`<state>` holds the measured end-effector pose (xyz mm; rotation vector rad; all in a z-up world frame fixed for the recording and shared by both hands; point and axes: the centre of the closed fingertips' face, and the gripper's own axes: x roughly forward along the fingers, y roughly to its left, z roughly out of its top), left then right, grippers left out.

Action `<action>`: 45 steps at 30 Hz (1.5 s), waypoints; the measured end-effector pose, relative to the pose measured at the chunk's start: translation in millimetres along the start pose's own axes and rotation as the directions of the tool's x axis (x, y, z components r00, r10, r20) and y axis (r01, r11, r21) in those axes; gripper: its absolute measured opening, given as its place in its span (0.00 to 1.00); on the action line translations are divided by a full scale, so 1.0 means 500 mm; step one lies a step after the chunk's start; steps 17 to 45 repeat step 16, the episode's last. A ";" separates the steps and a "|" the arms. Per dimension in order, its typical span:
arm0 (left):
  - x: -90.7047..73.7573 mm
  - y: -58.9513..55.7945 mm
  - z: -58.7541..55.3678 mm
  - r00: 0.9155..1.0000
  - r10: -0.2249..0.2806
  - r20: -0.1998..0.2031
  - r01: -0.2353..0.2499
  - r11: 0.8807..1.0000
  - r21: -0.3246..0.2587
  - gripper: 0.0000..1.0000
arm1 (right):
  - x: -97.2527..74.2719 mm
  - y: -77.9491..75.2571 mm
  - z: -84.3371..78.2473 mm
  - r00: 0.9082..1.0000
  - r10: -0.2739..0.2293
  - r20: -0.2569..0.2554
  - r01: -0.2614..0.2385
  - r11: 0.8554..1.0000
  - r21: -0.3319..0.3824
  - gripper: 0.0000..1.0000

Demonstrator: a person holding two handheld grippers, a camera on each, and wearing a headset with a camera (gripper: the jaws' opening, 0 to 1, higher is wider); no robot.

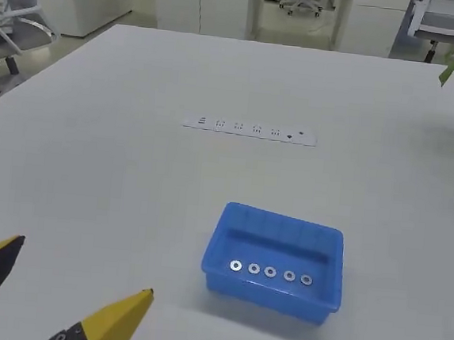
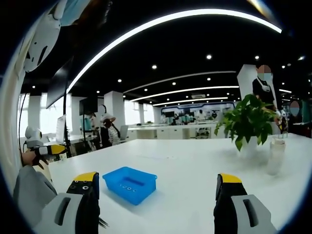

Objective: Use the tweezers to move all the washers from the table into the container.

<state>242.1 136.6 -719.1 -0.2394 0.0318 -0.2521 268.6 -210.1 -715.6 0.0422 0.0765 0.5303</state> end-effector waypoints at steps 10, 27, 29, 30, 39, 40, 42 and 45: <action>0.007 -0.025 0.004 1.000 -0.006 -0.011 0.006 1.000 0.000 0.98 | 0.000 0.001 -0.001 1.000 -0.002 0.001 0.002 1.000 0.002 0.99; 0.008 -0.028 0.003 1.000 -0.005 -0.019 0.005 1.000 -0.002 0.98 | 0.000 -0.001 -0.002 1.000 -0.003 -0.002 0.003 1.000 0.005 0.99; 0.008 -0.028 0.003 1.000 -0.005 -0.019 0.005 1.000 -0.002 0.98 | 0.000 -0.001 -0.002 1.000 -0.003 -0.002 0.003 1.000 0.005 0.99; 0.008 -0.028 0.003 1.000 -0.005 -0.019 0.005 1.000 -0.002 0.98 | 0.000 -0.001 -0.002 1.000 -0.003 -0.002 0.003 1.000 0.005 0.99; 0.008 -0.028 0.003 1.000 -0.005 -0.019 0.005 1.000 -0.002 0.98 | 0.000 -0.001 -0.002 1.000 -0.003 -0.002 0.003 1.000 0.005 0.99; 0.008 -0.028 0.003 1.000 -0.005 -0.019 0.005 1.000 -0.002 0.98 | 0.000 -0.001 -0.002 1.000 -0.003 -0.002 0.003 1.000 0.005 0.99; 0.008 -0.028 0.003 1.000 -0.005 -0.019 0.005 1.000 -0.002 0.98 | 0.000 -0.001 -0.002 1.000 -0.003 -0.002 0.003 1.000 0.005 0.99; 0.008 -0.028 0.003 1.000 -0.005 -0.019 0.005 1.000 -0.002 0.98 | 0.000 -0.001 -0.002 1.000 -0.003 -0.002 0.003 1.000 0.005 0.99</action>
